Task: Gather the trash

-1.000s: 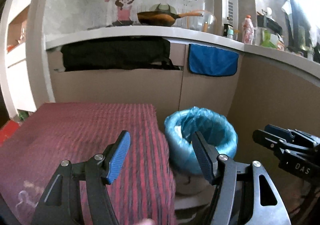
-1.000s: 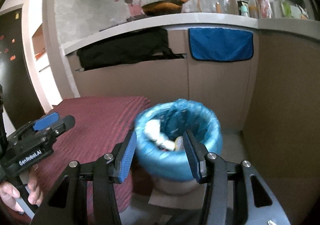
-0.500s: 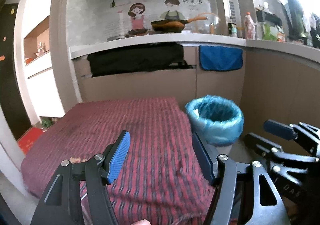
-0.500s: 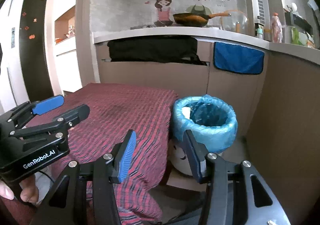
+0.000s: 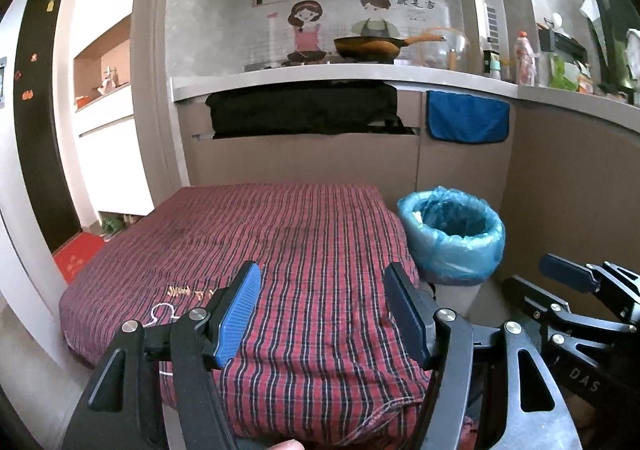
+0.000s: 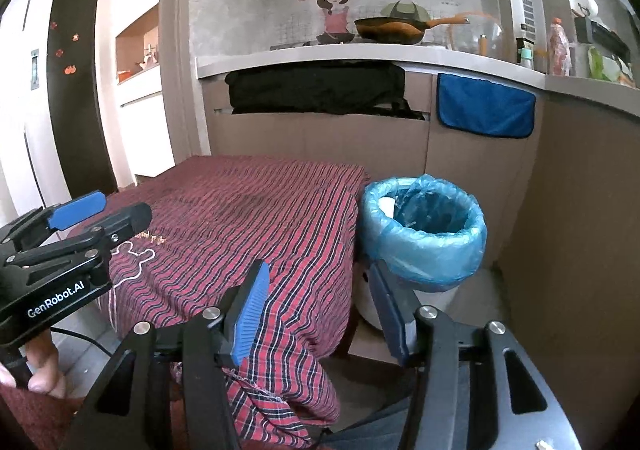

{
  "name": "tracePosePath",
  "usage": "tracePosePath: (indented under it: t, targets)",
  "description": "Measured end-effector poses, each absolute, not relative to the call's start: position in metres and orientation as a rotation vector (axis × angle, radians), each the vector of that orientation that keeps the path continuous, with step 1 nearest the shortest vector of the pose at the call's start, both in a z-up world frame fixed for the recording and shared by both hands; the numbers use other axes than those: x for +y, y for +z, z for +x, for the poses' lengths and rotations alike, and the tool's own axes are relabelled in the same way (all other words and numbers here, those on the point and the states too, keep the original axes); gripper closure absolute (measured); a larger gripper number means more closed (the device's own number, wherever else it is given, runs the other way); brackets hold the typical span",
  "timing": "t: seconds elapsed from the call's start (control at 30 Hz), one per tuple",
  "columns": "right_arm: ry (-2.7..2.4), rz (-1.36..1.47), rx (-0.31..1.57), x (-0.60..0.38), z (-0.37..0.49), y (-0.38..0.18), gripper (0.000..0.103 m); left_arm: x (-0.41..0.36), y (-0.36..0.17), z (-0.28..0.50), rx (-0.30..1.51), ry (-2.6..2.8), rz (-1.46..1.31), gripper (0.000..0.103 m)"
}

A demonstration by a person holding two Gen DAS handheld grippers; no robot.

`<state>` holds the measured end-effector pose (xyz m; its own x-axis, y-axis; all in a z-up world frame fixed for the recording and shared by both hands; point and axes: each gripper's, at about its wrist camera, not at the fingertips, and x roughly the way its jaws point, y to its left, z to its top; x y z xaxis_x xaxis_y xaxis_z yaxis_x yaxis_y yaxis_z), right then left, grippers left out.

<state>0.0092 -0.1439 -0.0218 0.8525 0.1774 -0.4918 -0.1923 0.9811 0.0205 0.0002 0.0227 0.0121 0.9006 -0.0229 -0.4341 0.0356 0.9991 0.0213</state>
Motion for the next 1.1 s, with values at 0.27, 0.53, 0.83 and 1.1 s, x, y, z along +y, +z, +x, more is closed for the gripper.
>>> tracePosePath:
  t: [0.27, 0.53, 0.83, 1.1]
  targets:
    - [0.203, -0.025, 0.534, -0.1427, 0.0095, -0.0257, 0.054, 0.0254, 0.0094, 0.0039, 0.461, -0.034, 0.035, 0.038]
    - [0.203, -0.022, 0.539, -0.143, 0.0101, -0.0259, 0.054, 0.0226, 0.0093, 0.0029, 0.462, -0.037, 0.036, 0.038]
    - [0.202, -0.022, 0.539, -0.1417, 0.0095, -0.0261, 0.054, 0.0196, 0.0065, 0.0032, 0.463, -0.046, 0.037, 0.038]
    - [0.202, -0.022, 0.538, -0.1427, 0.01, -0.0257, 0.054, 0.0206, 0.0065, 0.0036, 0.464, -0.048, 0.036, 0.038]
